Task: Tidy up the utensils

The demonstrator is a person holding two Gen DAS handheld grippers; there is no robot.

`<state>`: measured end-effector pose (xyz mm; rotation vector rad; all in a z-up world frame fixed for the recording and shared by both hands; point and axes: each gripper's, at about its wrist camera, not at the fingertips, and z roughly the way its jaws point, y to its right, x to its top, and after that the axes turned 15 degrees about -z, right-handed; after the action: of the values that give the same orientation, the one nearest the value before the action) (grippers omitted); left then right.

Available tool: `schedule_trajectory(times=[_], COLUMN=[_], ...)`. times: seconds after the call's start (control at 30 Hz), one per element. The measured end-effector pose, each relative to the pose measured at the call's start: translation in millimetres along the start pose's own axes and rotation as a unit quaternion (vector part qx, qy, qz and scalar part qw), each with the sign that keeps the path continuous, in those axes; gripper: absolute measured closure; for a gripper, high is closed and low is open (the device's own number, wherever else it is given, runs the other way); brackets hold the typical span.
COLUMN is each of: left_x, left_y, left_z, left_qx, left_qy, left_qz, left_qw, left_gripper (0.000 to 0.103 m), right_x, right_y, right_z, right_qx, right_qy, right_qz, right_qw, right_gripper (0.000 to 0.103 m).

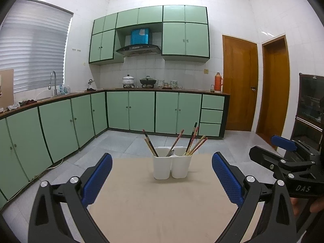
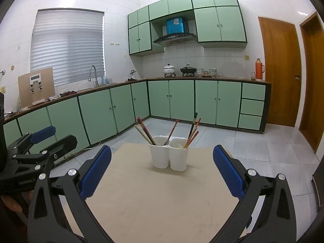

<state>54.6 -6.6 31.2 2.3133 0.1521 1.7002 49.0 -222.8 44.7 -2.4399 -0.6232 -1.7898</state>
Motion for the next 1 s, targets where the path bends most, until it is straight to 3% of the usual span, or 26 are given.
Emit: schedule_trajectory(times=[1.0], left_x=[1], left_y=[-4], left_z=[-14], left_qx=[0.0], left_qy=[0.016], left_qz=[-0.005], left_qw=[0.9999], left_gripper=[0.006], right_x=[3], right_y=[-5], right_z=[-6], right_qx=[-0.002], right_qy=[0.01], right_qz=[-0.01], right_qw=[1.0], right_gripper=[0.006])
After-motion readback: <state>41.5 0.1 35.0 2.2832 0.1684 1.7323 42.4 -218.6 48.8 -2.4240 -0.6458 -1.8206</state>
